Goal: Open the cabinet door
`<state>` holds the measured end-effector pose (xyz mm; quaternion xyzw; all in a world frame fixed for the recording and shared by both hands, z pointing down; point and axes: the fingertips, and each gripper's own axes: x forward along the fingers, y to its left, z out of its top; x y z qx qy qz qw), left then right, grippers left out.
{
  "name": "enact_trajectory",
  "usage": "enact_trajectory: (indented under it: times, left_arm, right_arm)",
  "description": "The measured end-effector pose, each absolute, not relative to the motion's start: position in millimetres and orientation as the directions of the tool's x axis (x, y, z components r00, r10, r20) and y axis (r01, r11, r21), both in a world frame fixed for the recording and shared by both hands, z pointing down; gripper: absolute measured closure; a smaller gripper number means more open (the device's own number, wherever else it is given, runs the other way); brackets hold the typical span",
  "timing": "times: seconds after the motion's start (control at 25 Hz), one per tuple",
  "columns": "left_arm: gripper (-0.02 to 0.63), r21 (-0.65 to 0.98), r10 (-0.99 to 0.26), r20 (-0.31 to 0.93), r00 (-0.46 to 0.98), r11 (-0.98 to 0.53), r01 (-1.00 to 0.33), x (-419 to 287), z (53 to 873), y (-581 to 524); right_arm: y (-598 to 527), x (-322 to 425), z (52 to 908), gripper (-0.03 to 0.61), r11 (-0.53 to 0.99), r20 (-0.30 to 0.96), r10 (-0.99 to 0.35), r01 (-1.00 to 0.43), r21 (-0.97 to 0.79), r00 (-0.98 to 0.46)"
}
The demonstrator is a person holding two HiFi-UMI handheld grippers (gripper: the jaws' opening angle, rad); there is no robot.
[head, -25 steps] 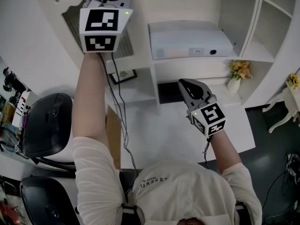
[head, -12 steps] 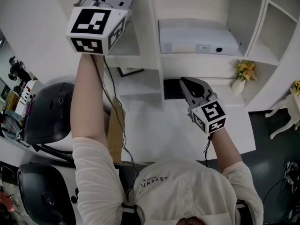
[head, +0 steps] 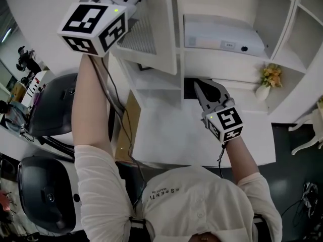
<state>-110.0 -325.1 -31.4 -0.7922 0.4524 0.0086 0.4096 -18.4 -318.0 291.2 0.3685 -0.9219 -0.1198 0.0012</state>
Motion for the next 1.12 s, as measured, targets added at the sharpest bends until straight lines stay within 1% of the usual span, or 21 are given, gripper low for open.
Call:
enact_trajectory:
  times: [0.24,0.6,0.8,1.0,1.12]
  left_arm:
    - [0.541,-0.619,-0.711,-0.364,0.602,-0.299,-0.726,-121,-32,-301]
    - [0.541,-0.561,-0.663,-0.382,0.644,-0.388,-0.732,-154,-32,-257]
    - [0.541,-0.552,-0.618,-0.376,0.69,-0.449,-0.703,-191,-35,-220]
    - [0.54,-0.528,-0.598,-0.345,0.723,-0.514,-0.677,-199,-31,-224]
    - [0.54,-0.5,-0.576,-0.353,0.737,-0.549,-0.669,-213,-32,-216]
  right_arm:
    - [-306,-29,290,0.563,0.72,-0.09,-0.658,-0.66,0.218,-0.748]
    - [-296,-50,299,0.565,0.761,-0.06,-0.616,-0.613,0.212,-0.785]
    - [-278,-86,296,0.564,0.781,-0.059,-0.589,-0.586,0.215,-0.806]
    - [-286,-107,298,0.563,0.81,-0.08,-0.549,-0.553,0.197,-0.832]
    - [-281,-130,297,0.563,0.825,-0.09,-0.522,-0.528,0.199,-0.848]
